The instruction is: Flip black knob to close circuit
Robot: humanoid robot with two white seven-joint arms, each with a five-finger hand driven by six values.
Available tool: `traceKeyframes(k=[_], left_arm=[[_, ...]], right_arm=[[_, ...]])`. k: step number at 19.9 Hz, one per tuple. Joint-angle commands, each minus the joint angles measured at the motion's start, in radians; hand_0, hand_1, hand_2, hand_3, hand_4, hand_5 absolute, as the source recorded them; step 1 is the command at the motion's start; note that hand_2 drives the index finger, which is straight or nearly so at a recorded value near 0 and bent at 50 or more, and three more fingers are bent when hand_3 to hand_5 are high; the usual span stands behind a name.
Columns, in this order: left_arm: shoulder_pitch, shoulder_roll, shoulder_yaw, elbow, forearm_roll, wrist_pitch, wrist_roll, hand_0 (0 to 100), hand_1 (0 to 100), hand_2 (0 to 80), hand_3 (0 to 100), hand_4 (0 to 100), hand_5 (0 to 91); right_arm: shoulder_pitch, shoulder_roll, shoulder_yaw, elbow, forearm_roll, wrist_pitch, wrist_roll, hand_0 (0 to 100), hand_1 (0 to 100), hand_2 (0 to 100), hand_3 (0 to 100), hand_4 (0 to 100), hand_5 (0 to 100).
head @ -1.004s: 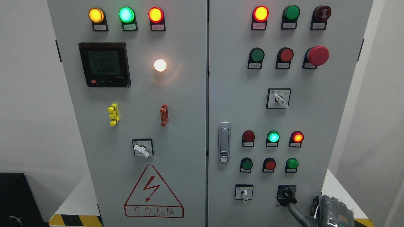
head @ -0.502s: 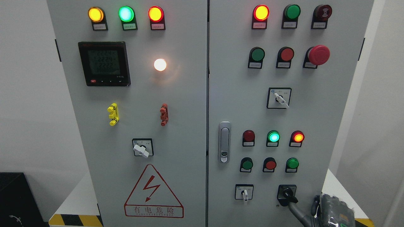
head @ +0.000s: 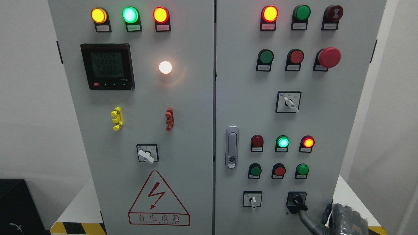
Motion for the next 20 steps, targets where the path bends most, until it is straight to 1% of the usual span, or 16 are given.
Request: traceKeyframes(k=[1, 7, 10, 14, 20], left_arm=[[0.0, 0.0, -0.021, 0.014, 0.0, -0.004, 0.0, 12, 56, 0.0, 0, 0, 0.0], [0.0, 0.0, -0.02, 0.014, 0.0, -0.004, 0.0, 12, 56, 0.0, 0, 0, 0.0], [0.0, 0.0, -0.021, 0.014, 0.0, -0.006, 0.0, 12, 56, 0.0, 0, 0, 0.0], [0.0, 0.0, -0.021, 0.014, 0.0, -0.006, 0.001, 12, 56, 0.0, 0, 0, 0.0], [0.0, 0.0, -0.021, 0.014, 0.0, -0.004, 0.0, 12, 56, 0.0, 0, 0, 0.0]], right_arm=[[0.012, -0.001, 0.022, -0.009, 0.0, -0.019, 0.004, 0, 15, 79, 93, 77, 80], [0.01, -0.001, 0.059, -0.001, 0.002, -0.02, 0.004, 0, 15, 79, 93, 77, 80], [0.01, -0.001, 0.065, 0.002, 0.002, -0.02, 0.003, 0, 15, 79, 93, 77, 80], [0.015, 0.001, 0.088, -0.003, -0.001, -0.02, -0.005, 0, 15, 79, 93, 77, 80], [0.061, 0.001, 0.122, -0.055, -0.067, -0.02, -0.016, 0, 15, 79, 93, 76, 79]])
